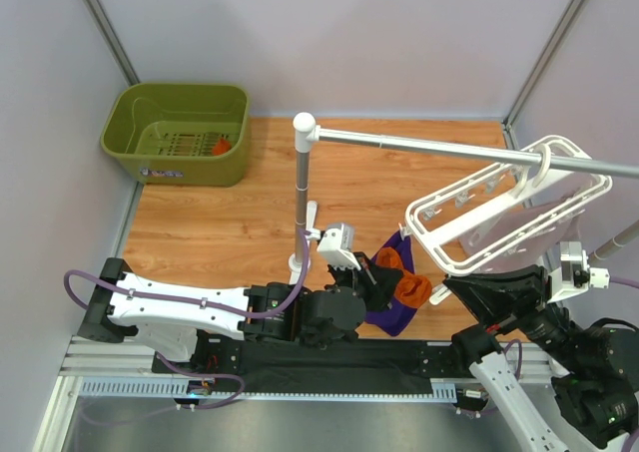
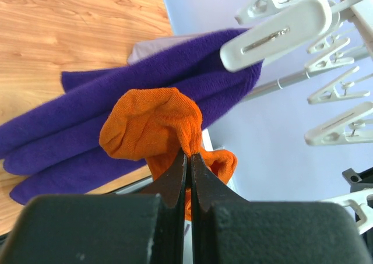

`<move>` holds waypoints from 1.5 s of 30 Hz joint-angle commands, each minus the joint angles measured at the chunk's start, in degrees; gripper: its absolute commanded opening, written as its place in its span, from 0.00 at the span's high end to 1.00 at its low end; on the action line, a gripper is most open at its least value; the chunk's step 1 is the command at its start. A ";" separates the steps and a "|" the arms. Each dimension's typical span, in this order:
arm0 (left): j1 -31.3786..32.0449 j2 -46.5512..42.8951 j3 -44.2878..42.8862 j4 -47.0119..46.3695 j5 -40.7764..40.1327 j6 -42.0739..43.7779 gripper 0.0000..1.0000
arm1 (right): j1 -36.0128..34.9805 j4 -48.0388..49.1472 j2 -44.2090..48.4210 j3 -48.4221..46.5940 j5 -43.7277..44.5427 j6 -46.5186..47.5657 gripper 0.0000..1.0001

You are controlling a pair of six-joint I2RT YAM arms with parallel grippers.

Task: Clip the socks to the hanger
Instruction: Open the clamp at the hanger, then clamp the sock onto the hanger.

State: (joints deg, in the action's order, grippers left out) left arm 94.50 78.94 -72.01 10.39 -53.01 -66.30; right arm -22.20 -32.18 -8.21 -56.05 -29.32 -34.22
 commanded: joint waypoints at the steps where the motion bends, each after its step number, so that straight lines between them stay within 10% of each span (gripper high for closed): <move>1: 0.34 -2.03 -0.15 -1.25 -0.78 -3.64 1.00 | 0.05 -2.87 -1.63 -2.39 1.11 0.64 1.00; 45: 0.34 5.44 -15.71 6.83 -0.95 -16.32 1.00 | -0.04 -15.89 -4.62 -5.30 20.27 -3.22 1.00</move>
State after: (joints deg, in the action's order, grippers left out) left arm 94.50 83.50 -84.53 18.74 -53.04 -82.76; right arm -22.22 -47.09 -11.99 -62.02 -11.53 -35.79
